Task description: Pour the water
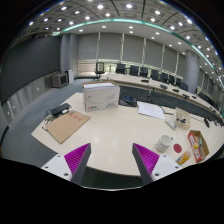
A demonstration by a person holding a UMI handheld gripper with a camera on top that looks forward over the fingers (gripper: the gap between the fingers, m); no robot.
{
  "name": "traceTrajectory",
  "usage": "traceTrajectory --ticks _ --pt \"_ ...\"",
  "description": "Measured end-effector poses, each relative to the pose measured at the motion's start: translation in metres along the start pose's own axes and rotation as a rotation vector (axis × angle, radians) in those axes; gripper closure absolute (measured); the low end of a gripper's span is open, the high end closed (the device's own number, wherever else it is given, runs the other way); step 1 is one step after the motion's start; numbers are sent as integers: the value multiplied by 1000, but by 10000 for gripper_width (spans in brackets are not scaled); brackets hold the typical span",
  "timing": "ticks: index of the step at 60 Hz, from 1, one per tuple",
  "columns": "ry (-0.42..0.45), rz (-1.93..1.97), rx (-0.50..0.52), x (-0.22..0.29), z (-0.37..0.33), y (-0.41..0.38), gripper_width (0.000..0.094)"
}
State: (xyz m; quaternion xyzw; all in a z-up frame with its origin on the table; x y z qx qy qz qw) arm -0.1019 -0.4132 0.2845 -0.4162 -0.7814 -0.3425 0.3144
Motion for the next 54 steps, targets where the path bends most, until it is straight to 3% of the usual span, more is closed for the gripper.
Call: traceTrajectory --ticks 14,33,45,54 --pt "-23 28 -76 -49 16 59 77" --pt "-65 55 -256 -197 37 195 79" --pt "-74 100 -300 -278 58 275 77" --pt "-41 153 -312 -301 93 327 75"
Point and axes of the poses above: the point between the fingertips, and its own axes, seen from behind it with the camera up: y to the right, x up, z forward, the way the camera looks, the point moved 2 cm from there along -z, backward, against the way the camera looks, and after that the axes turned 15 degrees about -z, right-handed, at the moved point
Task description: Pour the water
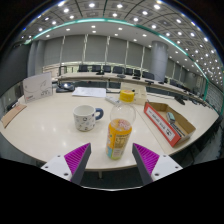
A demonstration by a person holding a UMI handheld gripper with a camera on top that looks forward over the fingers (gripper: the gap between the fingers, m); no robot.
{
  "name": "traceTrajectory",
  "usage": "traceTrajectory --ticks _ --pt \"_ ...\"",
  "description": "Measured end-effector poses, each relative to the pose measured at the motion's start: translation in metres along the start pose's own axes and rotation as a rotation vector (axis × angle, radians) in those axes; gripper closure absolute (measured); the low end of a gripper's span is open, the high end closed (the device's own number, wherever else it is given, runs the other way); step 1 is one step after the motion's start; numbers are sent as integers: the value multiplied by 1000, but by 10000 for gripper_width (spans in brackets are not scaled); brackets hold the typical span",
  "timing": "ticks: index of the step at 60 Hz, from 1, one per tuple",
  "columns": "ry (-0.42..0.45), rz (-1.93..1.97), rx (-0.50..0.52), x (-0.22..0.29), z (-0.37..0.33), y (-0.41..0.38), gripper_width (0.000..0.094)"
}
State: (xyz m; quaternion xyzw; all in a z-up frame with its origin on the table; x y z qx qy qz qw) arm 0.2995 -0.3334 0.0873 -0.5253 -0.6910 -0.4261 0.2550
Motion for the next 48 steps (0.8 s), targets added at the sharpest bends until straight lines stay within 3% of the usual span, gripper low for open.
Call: traceTrajectory --ticks 10,14,17,28,36,48 --pt "62 50 24 9 55 21 110" --pt "95 53 34 16 71 22 227" --pt "108 50 37 19 80 23 412" --pt "152 42 36 30 86 28 515" --pt "144 1 54 43 80 32 517" --pt "109 -267 -114 80 92 74 518"
Point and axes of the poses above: the point between the fingertips, and its own axes, seen from behind it with the camera up: y to the right, x up, z forward, the way the camera looks, the point moved 2 cm from there along -z, backward, against the way the camera looks, and after that the axes turned 15 degrees about -z, right-handed, at the moved point
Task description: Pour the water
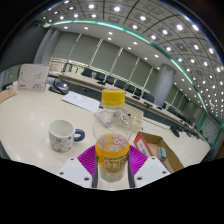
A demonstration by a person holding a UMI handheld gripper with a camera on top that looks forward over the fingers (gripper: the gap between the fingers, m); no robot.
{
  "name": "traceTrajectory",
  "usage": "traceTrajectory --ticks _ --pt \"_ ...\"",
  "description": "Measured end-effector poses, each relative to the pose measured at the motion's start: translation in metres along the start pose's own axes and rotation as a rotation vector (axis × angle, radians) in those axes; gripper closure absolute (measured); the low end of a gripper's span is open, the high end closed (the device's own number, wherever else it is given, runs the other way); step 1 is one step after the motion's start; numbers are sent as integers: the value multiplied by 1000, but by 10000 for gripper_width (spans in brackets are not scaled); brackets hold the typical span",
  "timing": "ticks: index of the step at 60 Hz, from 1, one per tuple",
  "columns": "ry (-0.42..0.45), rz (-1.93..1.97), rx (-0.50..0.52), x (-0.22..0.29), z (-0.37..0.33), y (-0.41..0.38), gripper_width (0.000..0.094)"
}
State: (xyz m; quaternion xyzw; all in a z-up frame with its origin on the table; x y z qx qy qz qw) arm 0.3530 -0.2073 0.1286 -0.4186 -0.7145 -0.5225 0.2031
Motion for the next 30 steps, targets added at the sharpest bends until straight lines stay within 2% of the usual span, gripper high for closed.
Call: traceTrajectory --ticks 21,30 --pt "-57 -902 -280 51 71 41 520" --pt "-13 -1224 -362 69 83 30 519"
Point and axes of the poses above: the point between the fingertips, and its own axes, seen from behind it with the camera up: y to the right, x up, z forward, the way the camera looks, the point moved 2 cm from there along -z, backward, against the way the camera looks, and after that the axes turned 15 degrees about -z, right-handed, at the moved point
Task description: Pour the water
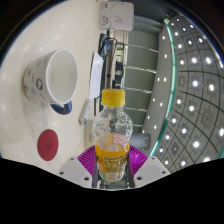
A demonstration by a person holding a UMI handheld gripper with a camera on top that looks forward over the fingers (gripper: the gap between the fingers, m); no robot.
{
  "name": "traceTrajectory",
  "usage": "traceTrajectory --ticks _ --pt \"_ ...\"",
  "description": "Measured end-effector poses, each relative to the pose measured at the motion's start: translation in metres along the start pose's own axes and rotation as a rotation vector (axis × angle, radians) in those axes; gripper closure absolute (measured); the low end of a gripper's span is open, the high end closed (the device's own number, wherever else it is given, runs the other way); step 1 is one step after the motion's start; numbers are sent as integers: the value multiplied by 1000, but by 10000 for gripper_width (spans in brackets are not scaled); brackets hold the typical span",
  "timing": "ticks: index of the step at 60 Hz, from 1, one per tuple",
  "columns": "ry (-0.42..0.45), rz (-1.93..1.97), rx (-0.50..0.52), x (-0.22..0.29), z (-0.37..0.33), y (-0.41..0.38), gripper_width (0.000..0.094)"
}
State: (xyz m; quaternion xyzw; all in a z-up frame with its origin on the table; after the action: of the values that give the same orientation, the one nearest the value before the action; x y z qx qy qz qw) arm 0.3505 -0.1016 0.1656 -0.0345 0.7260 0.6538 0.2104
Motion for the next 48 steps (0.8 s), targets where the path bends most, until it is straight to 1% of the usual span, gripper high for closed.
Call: traceTrajectory --ticks 6,9,17,26,31,39,43,48 --pt "41 -191 -80 17 1 8 520" --pt "50 -262 -100 24 3 9 518" --pt "73 -332 -104 32 4 5 517" --pt "101 -298 -114 37 3 12 520" --pt "109 -184 -80 36 3 14 518" --pt "142 151 -8 29 -3 29 519" --pt "146 342 54 19 -10 35 520" --pt "158 638 146 19 -15 37 518"
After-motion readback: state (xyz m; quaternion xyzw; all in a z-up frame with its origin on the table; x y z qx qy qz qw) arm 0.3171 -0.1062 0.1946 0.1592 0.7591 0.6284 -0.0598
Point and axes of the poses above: the point between the fingertips, and its own axes, seen from behind it with the camera up: y to the right, x up, z forward, the way the camera looks, the point moved 2 cm from there along -z, backward, against the way the camera looks, and after that the axes turned 15 degrees about -z, right-handed, at the moved point
